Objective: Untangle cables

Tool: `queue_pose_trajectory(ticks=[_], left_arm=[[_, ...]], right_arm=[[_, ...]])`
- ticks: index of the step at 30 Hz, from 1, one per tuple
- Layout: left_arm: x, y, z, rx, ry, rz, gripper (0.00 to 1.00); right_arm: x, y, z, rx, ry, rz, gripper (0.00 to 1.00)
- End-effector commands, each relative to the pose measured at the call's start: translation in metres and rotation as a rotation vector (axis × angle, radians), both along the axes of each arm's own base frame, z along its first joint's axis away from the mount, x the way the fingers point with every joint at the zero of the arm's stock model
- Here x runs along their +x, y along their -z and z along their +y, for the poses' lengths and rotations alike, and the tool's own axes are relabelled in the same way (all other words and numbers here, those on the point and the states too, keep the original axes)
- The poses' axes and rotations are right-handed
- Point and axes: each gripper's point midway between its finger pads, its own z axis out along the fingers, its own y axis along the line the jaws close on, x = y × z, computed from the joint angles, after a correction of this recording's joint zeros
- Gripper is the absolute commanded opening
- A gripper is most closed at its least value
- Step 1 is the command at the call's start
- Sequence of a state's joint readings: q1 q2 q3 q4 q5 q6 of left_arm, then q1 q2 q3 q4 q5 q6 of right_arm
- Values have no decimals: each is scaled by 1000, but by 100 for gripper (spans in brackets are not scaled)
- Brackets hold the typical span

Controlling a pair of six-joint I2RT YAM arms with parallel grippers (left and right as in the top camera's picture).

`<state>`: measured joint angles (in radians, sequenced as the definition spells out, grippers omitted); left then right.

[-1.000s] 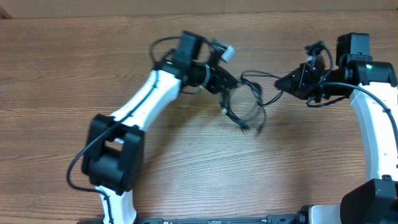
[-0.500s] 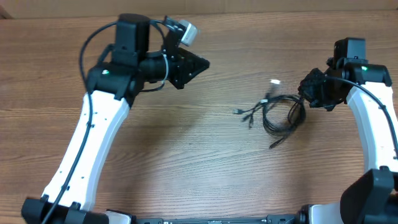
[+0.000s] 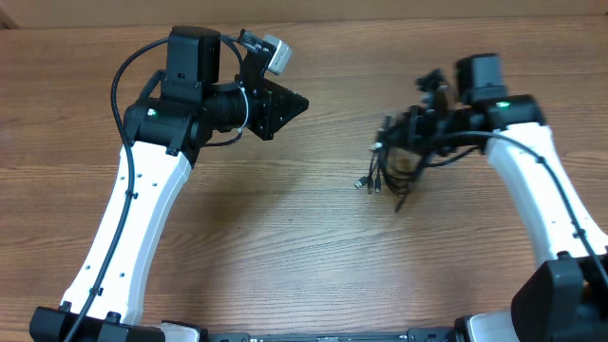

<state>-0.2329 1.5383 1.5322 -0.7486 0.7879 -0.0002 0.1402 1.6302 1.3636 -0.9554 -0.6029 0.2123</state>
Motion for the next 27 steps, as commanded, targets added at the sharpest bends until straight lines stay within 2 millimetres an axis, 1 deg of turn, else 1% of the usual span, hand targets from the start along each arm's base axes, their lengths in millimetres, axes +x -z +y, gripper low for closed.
queue_pose_trajectory(ticks=[1,2,3,4,6,7,8,9,10,11,12,13,14,15,16,18,20,23,24,25,27], left_arm=[[9,-7,17,-3,-60,-6,4],[13,-7,25,-8,-87,2,4],[16,-7,30,-9,-101,6,4],[19,-7,36,-10,-118,7,4],[22,-7,44,-10,-140,6,4],[23,-7,47,-10,-147,7,4],[24,-7,49,-10,-152,7,4],[24,-7,49,-9,-153,7,4],[24,-7,49,-9,-152,8,4],[24,-7,49,-8,-152,8,4],[24,-7,50,-5,-153,5,4],[24,-7,49,-5,-152,5,4],[24,-7,49,-5,-152,6,4],[24,-6,49,-5,-152,6,4],[24,-6,49,-5,-151,7,4],[23,-6,47,-4,-145,10,4],[18,-4,38,-3,-123,16,4],[11,6,20,18,-81,31,5],[8,14,12,38,-68,45,5],[3,25,-1,65,-48,75,4],[-3,39,-16,90,-26,115,4]], right_arm=[[-15,3,41,-14,-44,30,4],[-22,3,55,-8,-72,35,6],[-25,2,61,-7,-83,36,8],[-30,2,72,-3,-111,33,11],[-39,1,88,0,-154,25,19],[-44,0,95,1,-178,22,22],[-49,0,102,1,-198,22,24],[-54,0,107,0,-216,23,26],[-61,1,113,-3,-241,26,32],[-65,1,116,-5,-254,31,33],[-74,3,121,-13,-287,37,42],[-79,4,124,-18,-315,34,47],[-86,5,127,-26,-352,26,56],[-93,5,131,-36,-397,13,68],[-94,5,131,-39,-405,13,71],[-94,1,128,-43,-398,19,74],[-80,-10,117,-50,-348,3,74],[-52,-26,86,-84,-236,-30,75],[-40,-34,71,-91,-186,-38,75],[-27,-41,53,-92,-128,-44,75],[-15,-43,36,-98,-75,-52,75]])
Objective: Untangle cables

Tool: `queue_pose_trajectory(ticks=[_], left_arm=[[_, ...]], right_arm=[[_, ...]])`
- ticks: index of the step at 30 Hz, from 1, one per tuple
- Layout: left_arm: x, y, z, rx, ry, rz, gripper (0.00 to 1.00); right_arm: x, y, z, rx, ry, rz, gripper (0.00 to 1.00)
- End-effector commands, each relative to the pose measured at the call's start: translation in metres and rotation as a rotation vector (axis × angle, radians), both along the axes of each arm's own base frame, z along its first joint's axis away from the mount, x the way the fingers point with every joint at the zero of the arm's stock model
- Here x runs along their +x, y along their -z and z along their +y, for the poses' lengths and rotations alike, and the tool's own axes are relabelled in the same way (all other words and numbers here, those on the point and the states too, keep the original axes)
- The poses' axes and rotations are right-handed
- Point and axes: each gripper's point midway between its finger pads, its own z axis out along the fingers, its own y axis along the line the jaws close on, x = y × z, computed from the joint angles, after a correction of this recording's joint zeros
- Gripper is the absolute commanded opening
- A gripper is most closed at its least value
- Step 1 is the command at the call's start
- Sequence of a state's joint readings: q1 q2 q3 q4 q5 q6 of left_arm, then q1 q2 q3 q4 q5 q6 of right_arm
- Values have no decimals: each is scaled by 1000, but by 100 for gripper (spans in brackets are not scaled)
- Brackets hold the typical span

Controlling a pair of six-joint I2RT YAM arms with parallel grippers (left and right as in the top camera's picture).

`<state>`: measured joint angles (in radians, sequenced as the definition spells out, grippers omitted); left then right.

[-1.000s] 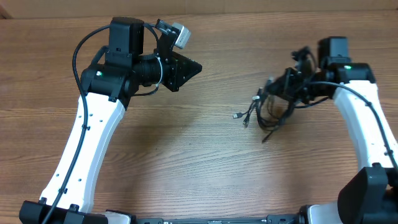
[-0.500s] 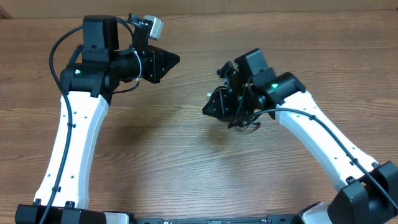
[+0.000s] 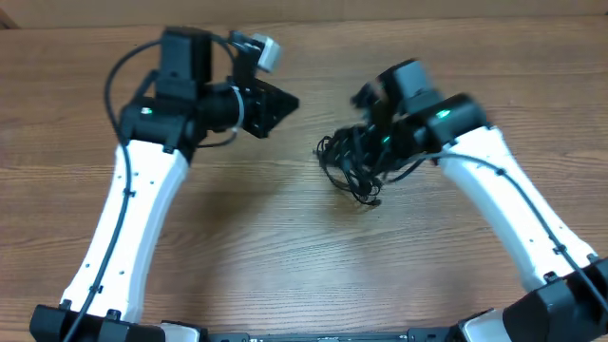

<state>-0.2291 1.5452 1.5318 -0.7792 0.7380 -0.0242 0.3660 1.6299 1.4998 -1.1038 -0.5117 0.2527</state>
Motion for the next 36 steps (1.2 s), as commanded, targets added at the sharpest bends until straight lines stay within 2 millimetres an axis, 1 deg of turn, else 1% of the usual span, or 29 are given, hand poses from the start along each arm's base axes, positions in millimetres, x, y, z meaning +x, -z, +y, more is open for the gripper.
queue_pose_trajectory(ticks=[1,3,4,6,8,10,12,14,16,17,18,21,22,24,25,28,34,35,36], left_arm=[[-9,41,-37,64,27,130,5],[-10,57,-48,79,15,190,6],[-8,71,-54,100,-24,248,8],[-5,96,-59,123,-110,362,17],[-5,109,-63,122,-147,438,29],[-7,122,-63,126,-192,521,38],[-9,130,-61,133,-221,575,44],[-8,134,-58,154,-236,572,66],[-8,139,-53,198,-266,563,79],[-10,141,-51,214,-277,567,80],[-12,147,-43,255,-314,584,80],[-22,161,-29,360,-438,624,78],[-22,162,-30,363,-447,622,77],[-23,164,-43,344,-447,612,77],[-23,166,-51,328,-444,600,78],[-21,171,-60,296,-461,593,78],[-18,191,-51,301,-545,603,71],[-18,193,-52,295,-545,601,69],[-18,196,-53,289,-549,599,65]], right_arm=[[33,-14,-45,-39,133,-73,75],[41,-11,-66,-62,192,-67,75],[43,-11,-72,-63,208,-66,75],[48,-10,-86,-67,247,-59,75],[49,-9,-93,-72,265,-54,75],[49,-8,-98,-81,277,-47,76],[48,-6,-100,-93,281,-42,78],[47,-4,-101,-101,283,-37,79],[46,-2,-101,-104,282,-27,79],[45,-1,-101,-106,282,-22,79],[45,0,-101,-108,279,-17,80],[45,1,-103,-120,283,-17,80],[45,1,-104,-123,284,-17,80],[45,2,-105,-129,287,-18,80],[45,2,-105,-129,287,-18,80],[43,2,-105,-130,286,-10,80],[42,3,-105,-132,286,-4,80],[42,3,-105,-132,286,-4,80],[42,3,-105,-132,286,-4,80]])
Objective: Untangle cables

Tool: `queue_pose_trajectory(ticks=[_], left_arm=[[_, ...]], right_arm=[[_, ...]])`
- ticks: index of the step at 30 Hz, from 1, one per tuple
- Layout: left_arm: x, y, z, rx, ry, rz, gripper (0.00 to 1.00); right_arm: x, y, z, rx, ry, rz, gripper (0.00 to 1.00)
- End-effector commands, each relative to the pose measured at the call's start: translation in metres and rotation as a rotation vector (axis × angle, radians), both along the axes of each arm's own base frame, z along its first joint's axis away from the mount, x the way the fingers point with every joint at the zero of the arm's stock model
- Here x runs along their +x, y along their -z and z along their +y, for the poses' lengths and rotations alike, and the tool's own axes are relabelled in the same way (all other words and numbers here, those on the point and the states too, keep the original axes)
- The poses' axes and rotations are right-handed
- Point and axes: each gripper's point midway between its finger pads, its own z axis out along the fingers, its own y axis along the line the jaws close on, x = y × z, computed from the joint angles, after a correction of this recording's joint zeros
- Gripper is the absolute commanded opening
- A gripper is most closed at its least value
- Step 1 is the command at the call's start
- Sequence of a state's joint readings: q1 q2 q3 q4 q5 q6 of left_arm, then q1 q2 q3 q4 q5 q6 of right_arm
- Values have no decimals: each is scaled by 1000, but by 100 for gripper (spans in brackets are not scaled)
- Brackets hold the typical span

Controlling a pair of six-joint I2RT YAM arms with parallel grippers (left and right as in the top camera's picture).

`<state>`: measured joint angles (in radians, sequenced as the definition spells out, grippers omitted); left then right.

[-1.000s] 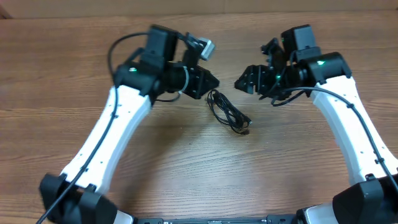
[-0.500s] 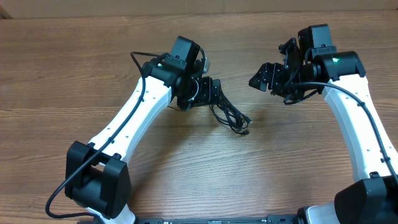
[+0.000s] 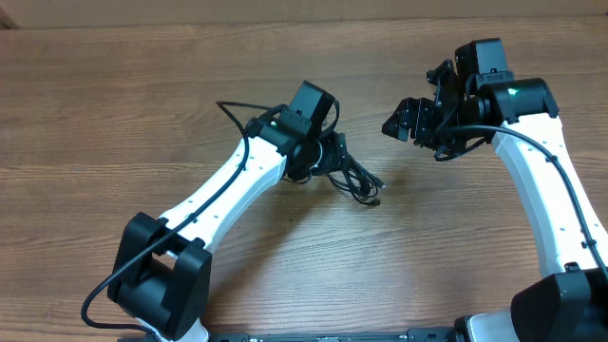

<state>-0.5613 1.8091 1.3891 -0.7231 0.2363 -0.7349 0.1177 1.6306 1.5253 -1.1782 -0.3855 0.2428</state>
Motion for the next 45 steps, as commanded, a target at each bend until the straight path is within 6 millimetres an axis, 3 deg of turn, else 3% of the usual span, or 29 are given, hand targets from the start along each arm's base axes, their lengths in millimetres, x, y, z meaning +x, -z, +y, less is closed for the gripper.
queue_pose_trajectory(ticks=[1,11,18,21,24,28,31,34,37,39,45], left_arm=[[3,13,6,15,-63,-1,60],[-1,35,10,48,-111,-9,36],[3,34,13,61,-121,-25,19],[7,32,13,53,-118,-40,6],[12,18,9,24,-71,-77,4],[17,-30,-2,-94,89,-177,4],[11,-76,-9,-213,307,-303,4],[-2,-110,-10,-319,557,-454,4],[-12,-125,-5,-422,704,-528,4],[-17,-124,3,-463,770,-545,4],[-16,-120,7,-469,777,-542,4]], right_arm=[[4,-4,-1,-5,-1,-18,80],[3,-5,1,8,-6,-16,80],[3,-5,1,8,-6,-16,80],[3,-6,3,21,-10,-15,80],[0,-14,19,114,-53,-15,80],[-2,-24,32,196,-111,-36,80],[-2,-26,35,218,-119,-38,80],[-8,-41,52,341,-167,-39,80],[-9,-59,66,466,-203,-51,80],[-7,-65,71,511,-173,-29,79],[-4,-56,80,458,-89,21,66]])
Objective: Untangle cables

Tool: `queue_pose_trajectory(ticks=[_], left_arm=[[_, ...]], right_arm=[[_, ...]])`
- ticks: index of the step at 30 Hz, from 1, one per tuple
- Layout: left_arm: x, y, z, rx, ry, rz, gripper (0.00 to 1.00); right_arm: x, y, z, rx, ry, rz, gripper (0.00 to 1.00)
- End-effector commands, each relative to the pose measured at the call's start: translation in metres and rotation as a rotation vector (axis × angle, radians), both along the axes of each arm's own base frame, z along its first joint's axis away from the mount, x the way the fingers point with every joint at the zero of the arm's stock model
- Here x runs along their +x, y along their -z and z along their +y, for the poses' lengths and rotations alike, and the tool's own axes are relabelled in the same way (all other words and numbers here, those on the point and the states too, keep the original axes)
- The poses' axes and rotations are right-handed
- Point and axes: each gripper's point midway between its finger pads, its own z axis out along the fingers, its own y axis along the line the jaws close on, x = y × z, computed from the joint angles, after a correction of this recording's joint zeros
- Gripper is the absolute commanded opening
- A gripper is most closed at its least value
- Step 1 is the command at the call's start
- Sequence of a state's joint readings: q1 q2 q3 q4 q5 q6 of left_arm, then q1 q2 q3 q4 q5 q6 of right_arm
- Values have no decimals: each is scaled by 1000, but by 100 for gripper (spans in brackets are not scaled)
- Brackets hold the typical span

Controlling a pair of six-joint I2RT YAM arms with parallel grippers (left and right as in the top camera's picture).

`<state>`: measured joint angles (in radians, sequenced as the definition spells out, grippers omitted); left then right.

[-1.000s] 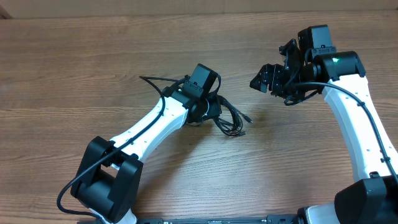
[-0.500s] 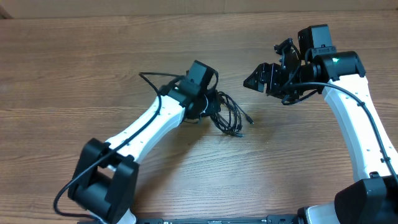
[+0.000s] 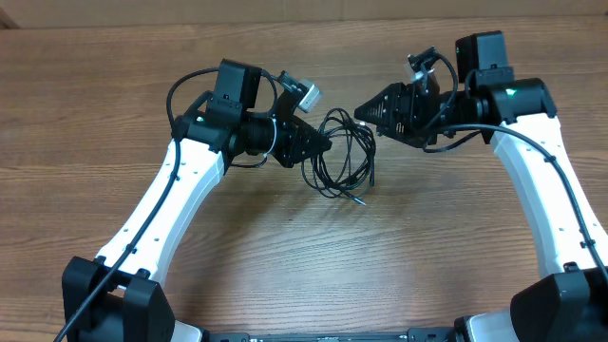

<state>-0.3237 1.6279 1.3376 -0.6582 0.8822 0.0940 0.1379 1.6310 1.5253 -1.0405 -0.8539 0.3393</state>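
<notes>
A tangled black cable bundle (image 3: 342,157) hangs in loose loops over the middle of the wooden table (image 3: 285,247). My left gripper (image 3: 321,144) points right and is shut on the bundle's left side. My right gripper (image 3: 361,113) points left from the other side, its fingers drawn to a point at the bundle's upper loop and seemingly shut on it. One plug end (image 3: 359,198) trails at the bottom of the bundle. The two grippers face each other a short gap apart.
The white left arm (image 3: 161,218) runs diagonally from the front left. On the right side stands the white right arm (image 3: 551,209). A wall edge (image 3: 285,14) bounds the table's far side.
My left arm has swung back and now holds the bundle out to the right, with its loops spread wider and higher. My right gripper was open and apart; it is now shut at the upper loop.
My right gripper first held the bundle at the far right, with the left gripper shut and idle at the back left. Then it had carried the bundle to the middle. Then the bundle lay under my left gripper and the right was open. Now both grippers meet at it.
</notes>
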Motion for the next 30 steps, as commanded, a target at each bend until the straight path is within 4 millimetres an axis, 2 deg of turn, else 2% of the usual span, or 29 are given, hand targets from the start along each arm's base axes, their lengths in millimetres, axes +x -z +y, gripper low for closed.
queue_pose_trajectory(ticks=[1,5,8,10,20,25,27,30], left_arm=[[-3,-9,-5,-50,71,-50,4],[18,13,12,86,-150,66,4],[19,15,13,91,-179,92,4],[19,15,13,87,-193,113,4],[12,15,9,80,-173,139,4],[7,14,3,76,-153,139,4],[-2,11,-9,58,-109,139,4],[-7,8,-18,40,-73,131,4]], right_arm=[[0,1,10,-27,48,59,64],[-3,9,21,-80,77,88,57],[-3,17,27,-142,132,111,50],[-4,22,31,-168,160,128,49],[7,44,41,-174,234,163,47],[13,62,43,-191,231,197,47],[16,76,47,-204,221,218,43],[21,77,48,-204,206,182,35]])
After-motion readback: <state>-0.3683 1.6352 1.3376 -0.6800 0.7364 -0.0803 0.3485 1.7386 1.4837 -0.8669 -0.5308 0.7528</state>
